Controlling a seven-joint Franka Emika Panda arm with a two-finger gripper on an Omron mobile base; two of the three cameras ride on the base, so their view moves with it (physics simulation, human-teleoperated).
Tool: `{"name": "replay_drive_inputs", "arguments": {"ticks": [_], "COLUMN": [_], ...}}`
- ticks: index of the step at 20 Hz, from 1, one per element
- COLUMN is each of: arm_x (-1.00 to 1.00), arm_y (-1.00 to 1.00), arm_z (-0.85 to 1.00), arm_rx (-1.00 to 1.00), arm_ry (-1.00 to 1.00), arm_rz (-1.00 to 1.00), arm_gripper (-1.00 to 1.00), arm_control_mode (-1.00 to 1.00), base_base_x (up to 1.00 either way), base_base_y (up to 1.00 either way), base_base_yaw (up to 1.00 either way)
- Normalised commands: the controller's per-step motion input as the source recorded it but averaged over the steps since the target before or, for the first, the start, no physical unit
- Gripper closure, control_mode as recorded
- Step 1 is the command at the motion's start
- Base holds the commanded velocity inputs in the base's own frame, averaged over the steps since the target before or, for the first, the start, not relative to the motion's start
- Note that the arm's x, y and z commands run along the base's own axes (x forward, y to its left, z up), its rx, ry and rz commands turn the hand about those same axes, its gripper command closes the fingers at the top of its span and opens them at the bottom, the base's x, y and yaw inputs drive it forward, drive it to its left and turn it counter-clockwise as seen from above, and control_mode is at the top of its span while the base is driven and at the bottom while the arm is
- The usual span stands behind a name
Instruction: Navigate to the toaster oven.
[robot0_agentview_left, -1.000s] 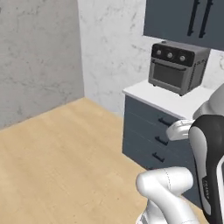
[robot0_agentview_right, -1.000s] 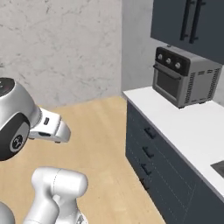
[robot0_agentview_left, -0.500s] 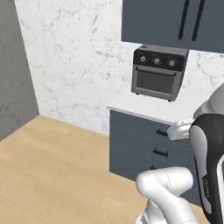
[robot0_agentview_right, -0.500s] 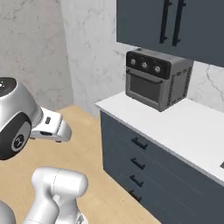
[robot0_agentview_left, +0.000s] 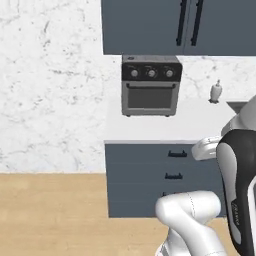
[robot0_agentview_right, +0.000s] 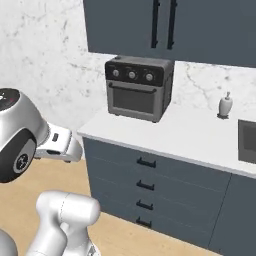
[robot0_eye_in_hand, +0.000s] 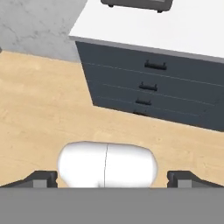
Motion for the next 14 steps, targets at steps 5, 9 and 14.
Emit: {"name": "replay_drive_inputs", "arguments": {"ticks": [5,9,14], "arm_x": [0.0,0.0,0.0], "arm_y": [0.0,0.0,0.0], "arm_z": [0.0,0.0,0.0], "arm_rx": [0.0,0.0,0.0], "arm_ry": [0.0,0.0,0.0], "arm_rz": [0.0,0.0,0.0], "arm_gripper": [-1.0,-1.0,-1.0], "arm_control_mode": [1.0,1.0,1.0], "base_base_x": [0.62,0.92,1.0], "base_base_y": [0.62,0.39,0.21], "base_base_yaw": [-0.68,-0.42,-0.11]}}
